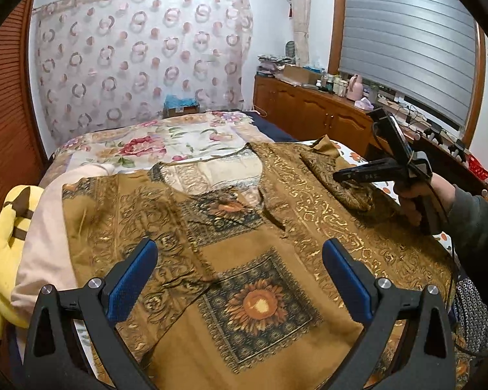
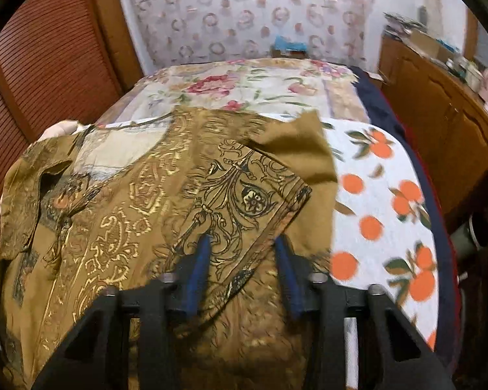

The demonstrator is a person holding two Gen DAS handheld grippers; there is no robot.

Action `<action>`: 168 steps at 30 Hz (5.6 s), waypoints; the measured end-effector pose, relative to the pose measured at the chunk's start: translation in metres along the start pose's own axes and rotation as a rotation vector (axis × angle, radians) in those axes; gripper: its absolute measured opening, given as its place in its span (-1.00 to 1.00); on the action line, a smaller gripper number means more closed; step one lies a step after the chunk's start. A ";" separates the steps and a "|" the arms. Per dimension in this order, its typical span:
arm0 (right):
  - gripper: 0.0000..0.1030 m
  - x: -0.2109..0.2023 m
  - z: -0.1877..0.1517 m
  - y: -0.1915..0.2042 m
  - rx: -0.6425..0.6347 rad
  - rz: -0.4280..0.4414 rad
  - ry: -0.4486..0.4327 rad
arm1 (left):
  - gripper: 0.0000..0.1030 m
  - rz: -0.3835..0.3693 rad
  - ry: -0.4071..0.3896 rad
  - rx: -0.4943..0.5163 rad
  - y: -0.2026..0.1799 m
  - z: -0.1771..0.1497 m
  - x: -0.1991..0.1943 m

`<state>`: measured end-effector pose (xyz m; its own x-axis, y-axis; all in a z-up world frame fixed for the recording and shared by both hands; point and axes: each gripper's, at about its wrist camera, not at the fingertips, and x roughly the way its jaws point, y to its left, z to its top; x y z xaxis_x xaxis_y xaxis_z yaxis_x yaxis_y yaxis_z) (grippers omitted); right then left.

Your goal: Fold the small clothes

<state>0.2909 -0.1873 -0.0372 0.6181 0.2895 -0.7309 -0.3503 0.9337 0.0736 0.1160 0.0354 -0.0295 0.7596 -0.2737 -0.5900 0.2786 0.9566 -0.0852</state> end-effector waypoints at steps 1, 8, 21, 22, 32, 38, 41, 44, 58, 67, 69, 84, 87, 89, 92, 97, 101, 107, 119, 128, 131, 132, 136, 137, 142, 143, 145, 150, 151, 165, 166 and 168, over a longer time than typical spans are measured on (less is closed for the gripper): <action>-0.77 0.001 0.003 0.004 -0.011 0.001 -0.003 | 0.97 0.008 0.003 -0.001 0.003 0.000 0.000; -0.86 -0.012 0.022 0.046 -0.080 0.168 -0.085 | 0.97 0.046 0.023 -0.029 0.030 -0.001 0.005; 0.12 -0.014 0.019 0.013 -0.166 -0.062 -0.151 | 0.97 0.130 0.069 -0.088 0.093 0.011 0.037; 0.12 -0.010 0.019 0.006 -0.158 -0.085 -0.141 | 0.97 0.137 0.071 -0.094 0.099 0.013 0.040; 0.12 0.034 0.027 -0.016 -0.072 -0.102 -0.055 | 0.97 0.213 0.107 -0.149 0.142 0.013 0.055; 0.13 0.036 0.037 -0.016 -0.113 -0.109 -0.055 | 0.97 0.245 0.127 -0.171 0.160 0.013 0.057; 0.13 0.033 0.034 -0.024 -0.095 -0.086 -0.051 | 0.97 0.258 0.134 -0.172 0.167 0.016 0.058; 0.16 0.036 0.033 -0.035 -0.073 -0.060 -0.045 | 0.97 0.269 0.140 -0.173 0.172 0.020 0.061; 0.32 0.036 0.030 -0.035 -0.074 -0.059 -0.041 | 0.69 0.211 0.195 -0.193 0.188 0.034 0.085; 0.34 0.036 0.030 -0.035 -0.074 -0.062 -0.040 | 0.22 0.198 0.215 -0.210 0.192 0.039 0.095; 0.36 0.037 0.030 -0.036 -0.072 -0.065 -0.038 | 0.22 0.196 0.218 -0.205 0.191 0.039 0.096; 0.40 0.037 0.030 -0.036 -0.073 -0.068 -0.037 | -0.39 0.189 0.224 -0.097 0.167 0.040 0.102; 0.40 0.037 0.030 -0.036 -0.073 -0.068 -0.037 | -0.66 0.165 0.206 -0.102 0.165 0.040 0.097; 0.40 0.037 0.030 -0.036 -0.074 -0.069 -0.037 | -0.80 0.155 0.197 -0.105 0.161 0.040 0.094; 0.40 0.037 0.031 -0.036 -0.072 -0.070 -0.036 | -0.87 0.130 0.168 -0.103 0.152 0.041 0.087; 0.40 0.038 0.035 -0.037 -0.069 -0.059 -0.020 | -0.92 0.087 0.163 -0.103 0.137 0.038 0.080; 0.40 0.043 0.043 -0.041 -0.064 -0.063 -0.005 | -0.92 0.062 0.158 -0.091 0.123 0.037 0.074; -0.63 0.043 0.052 -0.044 -0.050 -0.012 0.012 | -0.92 0.049 0.117 -0.090 0.106 0.030 0.053; -0.93 -0.069 -0.005 -0.014 -0.073 -0.009 -0.254 | -0.92 0.059 0.015 -0.115 0.087 -0.007 -0.019; -0.94 -0.148 -0.098 0.000 -0.039 0.010 -0.352 | -0.92 0.091 -0.037 -0.133 0.078 -0.048 -0.078; -0.94 -0.165 -0.130 0.003 -0.037 0.016 -0.353 | -0.92 0.097 -0.065 -0.157 0.077 -0.062 -0.097; -0.94 -0.170 -0.142 0.004 -0.033 0.018 -0.344 | -0.92 0.095 -0.071 -0.170 0.077 -0.066 -0.103; -0.94 -0.200 -0.182 0.014 -0.063 0.018 -0.305 | -0.92 0.096 -0.099 -0.207 0.078 -0.083 -0.128; -0.94 -0.208 -0.188 0.016 -0.073 0.017 -0.296 | -0.92 0.092 -0.096 -0.214 0.080 -0.085 -0.131; -0.93 -0.219 -0.209 0.018 -0.088 0.041 -0.202 | -0.91 0.098 -0.059 -0.186 0.075 -0.097 -0.135; -0.93 -0.216 -0.210 0.017 -0.095 0.035 -0.187 | -0.85 0.093 -0.053 -0.185 0.074 -0.097 -0.135; -0.88 -0.214 -0.211 0.014 -0.106 0.037 -0.159 | -0.59 0.093 -0.044 -0.180 0.075 -0.099 -0.137; -0.68 -0.224 -0.198 0.006 -0.114 0.011 -0.182 | 0.00 0.124 -0.076 -0.170 0.079 -0.098 -0.153; -0.62 -0.228 -0.197 0.005 -0.114 -0.001 -0.195 | 0.26 0.133 -0.079 -0.169 0.079 -0.098 -0.155; 0.19 -0.206 -0.177 0.030 -0.122 -0.035 -0.222 | 0.58 0.188 -0.050 -0.161 0.096 -0.077 -0.131; 0.25 -0.197 -0.173 0.030 -0.120 -0.025 -0.212 | 0.58 0.191 -0.038 -0.156 0.101 -0.075 -0.123; 0.29 -0.184 -0.168 0.030 -0.117 -0.021 -0.192 | 0.58 0.195 0.007 -0.154 0.109 -0.073 -0.108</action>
<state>0.0488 -0.2479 -0.0147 0.7451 0.3150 -0.5879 -0.4078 0.9127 -0.0277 0.0216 0.1767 -0.0334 0.7857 -0.0821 -0.6132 0.0337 0.9954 -0.0901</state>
